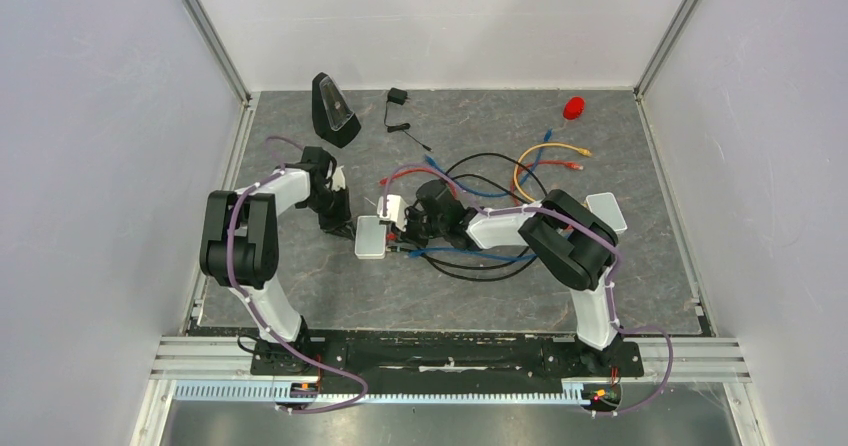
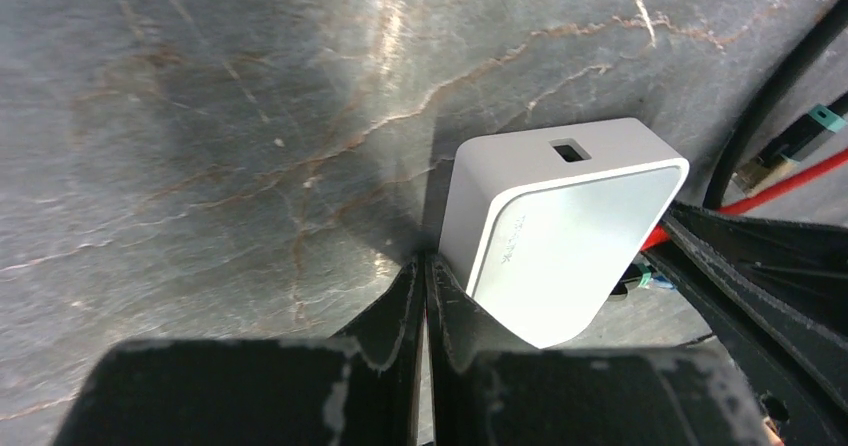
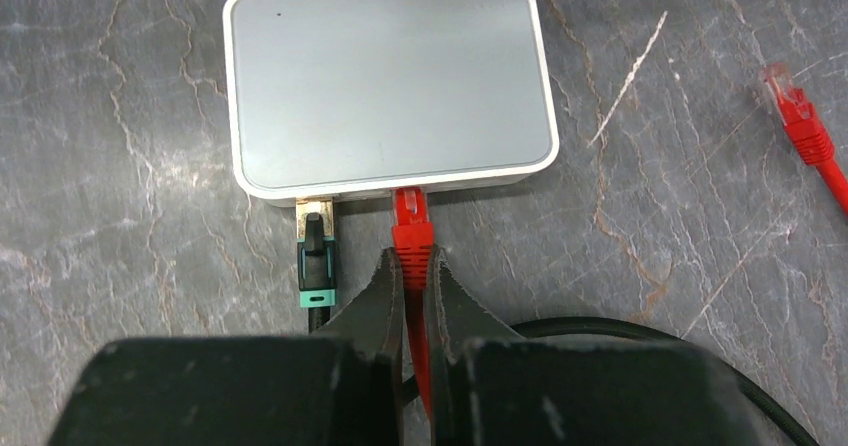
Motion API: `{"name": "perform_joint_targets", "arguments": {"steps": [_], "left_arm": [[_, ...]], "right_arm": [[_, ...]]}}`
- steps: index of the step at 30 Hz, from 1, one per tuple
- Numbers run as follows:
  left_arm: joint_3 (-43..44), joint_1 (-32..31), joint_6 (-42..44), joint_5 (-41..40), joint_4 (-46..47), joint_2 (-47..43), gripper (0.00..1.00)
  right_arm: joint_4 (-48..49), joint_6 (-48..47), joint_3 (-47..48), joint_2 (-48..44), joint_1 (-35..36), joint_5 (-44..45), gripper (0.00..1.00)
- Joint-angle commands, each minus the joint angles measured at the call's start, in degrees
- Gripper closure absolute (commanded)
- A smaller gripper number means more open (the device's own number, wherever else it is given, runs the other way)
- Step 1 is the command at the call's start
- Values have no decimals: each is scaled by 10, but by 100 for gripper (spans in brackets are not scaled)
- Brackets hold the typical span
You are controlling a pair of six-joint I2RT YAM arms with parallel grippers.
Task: Insert the plug into the switch port
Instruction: Insert the connector into the switch port.
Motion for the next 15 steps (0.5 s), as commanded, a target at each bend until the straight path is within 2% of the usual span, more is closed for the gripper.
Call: {"name": "perform_joint_targets", "arguments": {"steps": [1, 5, 8, 10, 12, 14, 15], "left_arm": [[27, -11, -13, 23, 0, 2, 90], [42, 25, -7, -31, -23, -10, 88], [43, 40, -11, -76, -29, -28, 82], [44, 44, -16, -91, -28, -44, 79], [50, 45, -18, -95, -28, -56, 75], [56, 45, -18, -87, -31, -71, 69], [59, 45, -14, -75, -32, -79, 62]], "right_arm": [[146, 51, 24, 13, 55, -12, 100], [148, 88, 25, 19, 61, 42, 99], [148, 103, 19, 12, 61, 77, 82], [132, 100, 14, -7, 58, 81, 75], [116, 84, 0, -43, 52, 60, 66], [89, 40, -17, -90, 47, 29, 51], [71, 17, -26, -109, 46, 22, 48]]}}
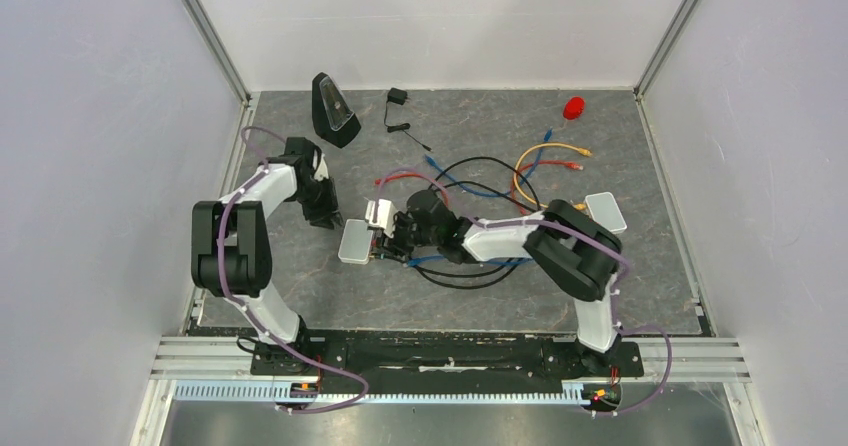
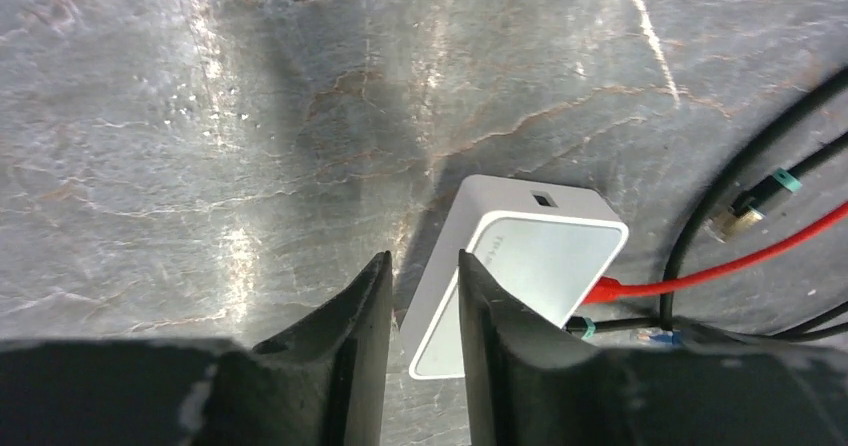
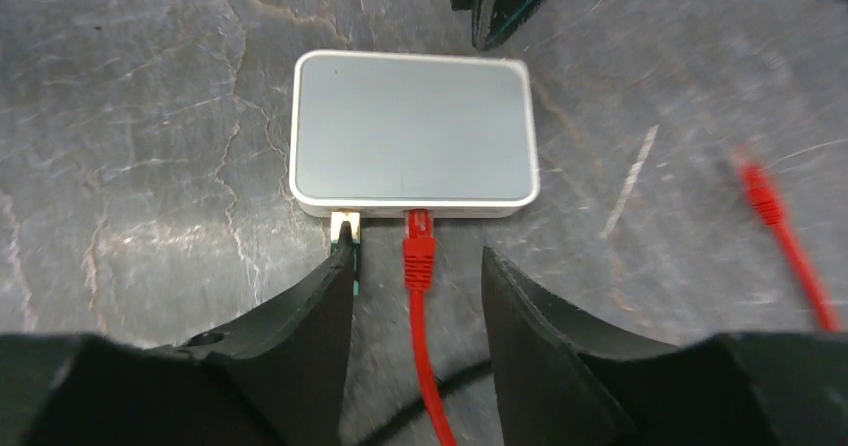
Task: Insert the plug into the switch port
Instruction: Insert the connector into the switch port, then pick up the connector from the center of the board.
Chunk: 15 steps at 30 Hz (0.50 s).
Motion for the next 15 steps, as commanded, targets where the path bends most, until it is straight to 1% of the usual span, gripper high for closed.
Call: {"name": "perform_joint_targets", "arguments": {"steps": [1, 3, 5, 8, 11, 15], "left_arm": [[31, 2, -7, 24, -5, -56, 55], [30, 2, 0, 51, -5, -78, 45], [23, 1, 5, 62, -3, -104, 40], [1, 1, 12, 65, -1, -145, 28], [-27, 1, 15, 61, 13, -192, 25], [-69, 1, -12, 70, 63, -254, 23]], "right_arm": [[-36, -90, -24, -119, -12, -45, 46], [-86, -151, -45, -150, -12, -52, 43], [-130, -205, -70, -174, -12, -55, 43], [-185, -273, -99, -198, -13, -59, 45], [-219, -292, -112, -210, -15, -57, 46], [-225, -266, -117, -219, -21, -39, 48]]}}
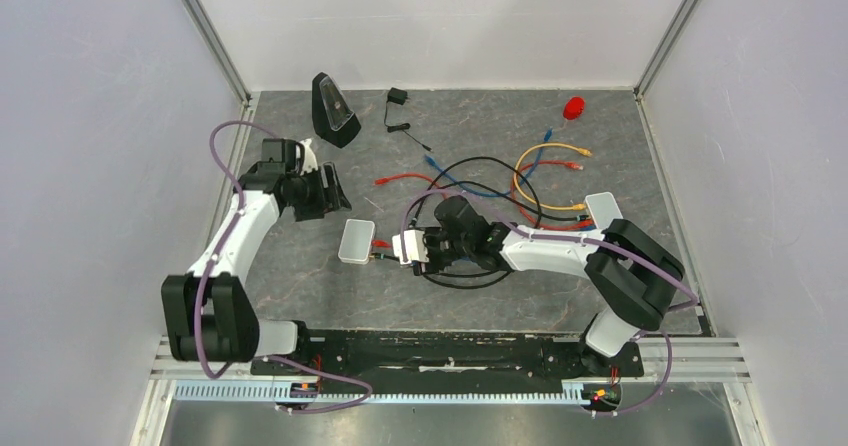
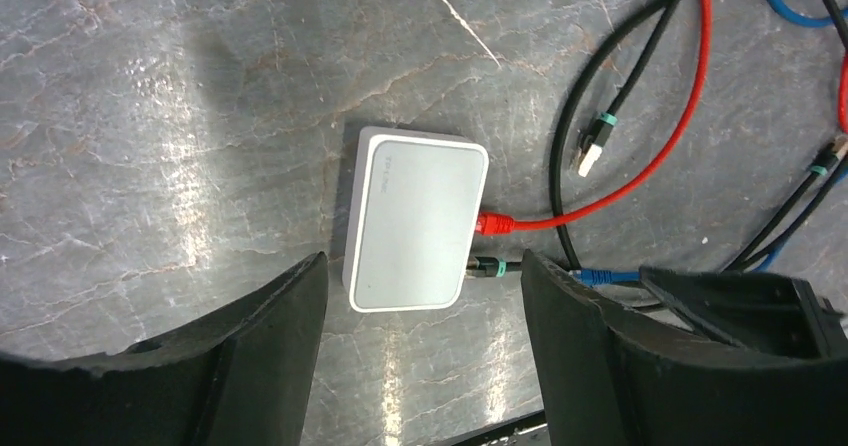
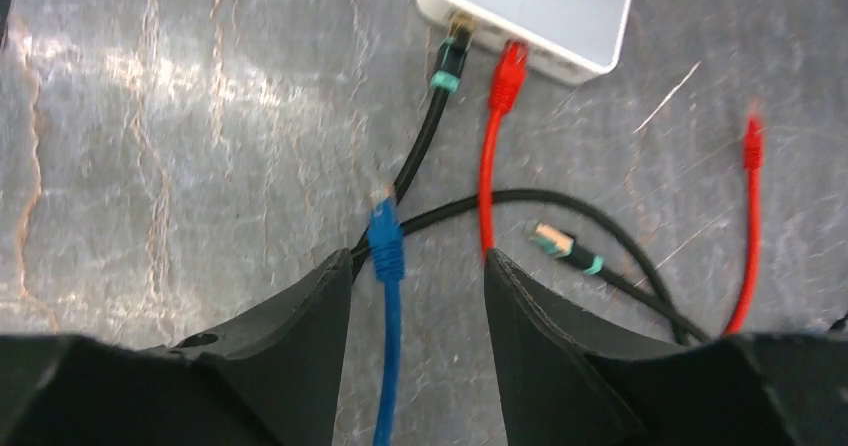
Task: Insert the plug into the switch port
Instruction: Pick up the connector from the center of the board.
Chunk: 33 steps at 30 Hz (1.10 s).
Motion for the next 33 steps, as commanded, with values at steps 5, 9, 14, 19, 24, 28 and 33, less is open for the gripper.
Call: {"name": "perform_joint_targets", "arguments": {"steps": [5, 9, 14, 19, 24, 28, 33], "left_arm": [[-59, 1, -25, 89, 82, -83, 21], [-76, 1, -41, 153, 108, -69, 18], [-82, -1, -42, 174, 117, -74, 18], [-86, -10, -42, 184, 123, -78, 22], [-88, -11, -45, 197, 131, -75, 26], [-88, -12, -46, 198, 133, -72, 28], [-87, -12, -46, 198, 132, -68, 29]], "right_arm": [[35, 131, 4, -30, -47, 104, 46], [49, 221, 34, -19, -107, 123, 45], [24, 246, 116, 47, -164, 169, 47], [-30, 236, 248, 147, -190, 184, 49], [-88, 253, 374, 245, -211, 160, 50], [-88, 238, 409, 287, -212, 161, 49], [-98, 242, 446, 336, -216, 154, 49]]}}
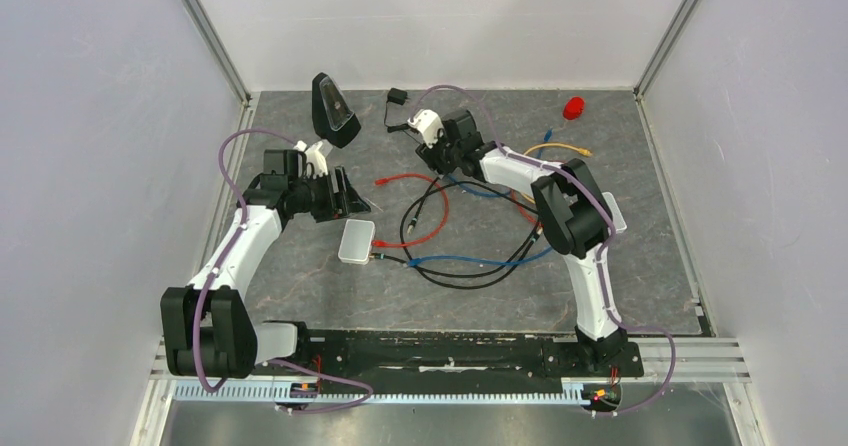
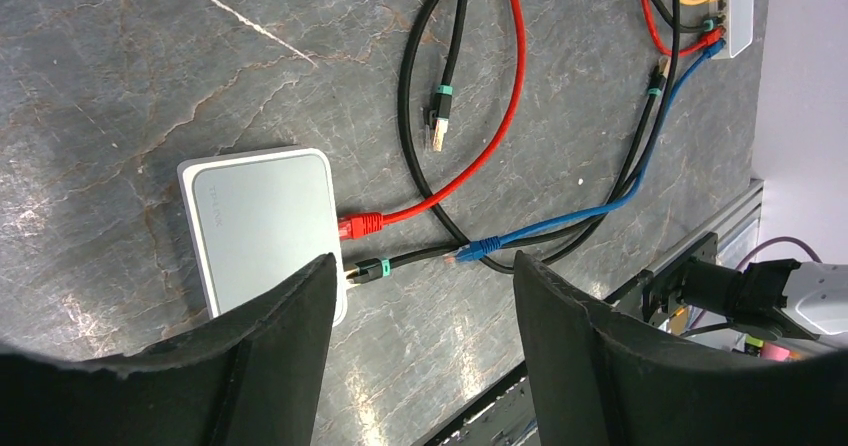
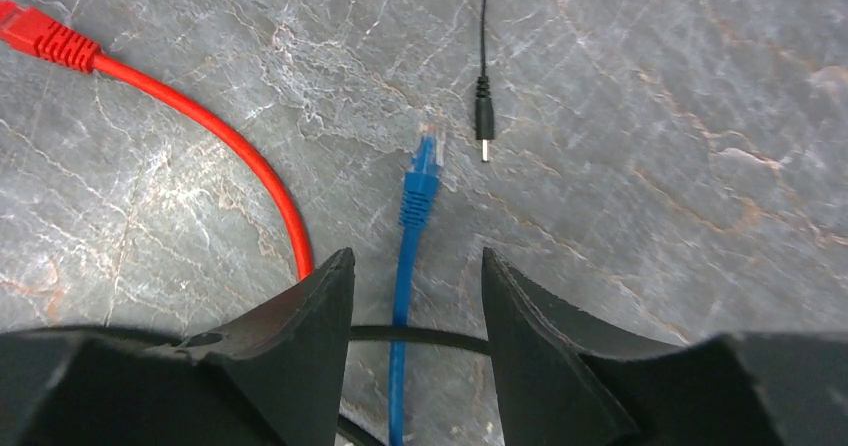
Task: Insert the plug into the switch port
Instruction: Pick up the connector from the center of the board.
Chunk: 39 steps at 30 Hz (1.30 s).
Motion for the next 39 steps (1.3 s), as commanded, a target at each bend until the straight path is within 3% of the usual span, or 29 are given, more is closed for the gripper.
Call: {"name": "perform_joint_targets", "arguments": {"steps": [1, 11, 17, 20, 29, 39], "left_arm": [[-2, -2, -39, 19, 22, -2, 29], [-2, -1, -38, 13, 20, -3, 31], [-1, -1, -32, 10, 18, -5, 32], [-4, -1, -35, 11, 26, -9, 32], [13, -3, -113, 90, 132, -12, 32], [85, -61, -144, 69, 244, 59, 30]], "right_arm": [[-18, 6, 54, 39, -3, -19, 49], [-28, 8, 72, 74, -5, -23, 57], [-27, 16, 66, 82, -6, -34, 80], [-11, 2, 54, 69, -6, -49, 100], [145, -14, -95, -120, -4, -88, 100], [226, -23, -216, -253, 3, -131, 100]]}}
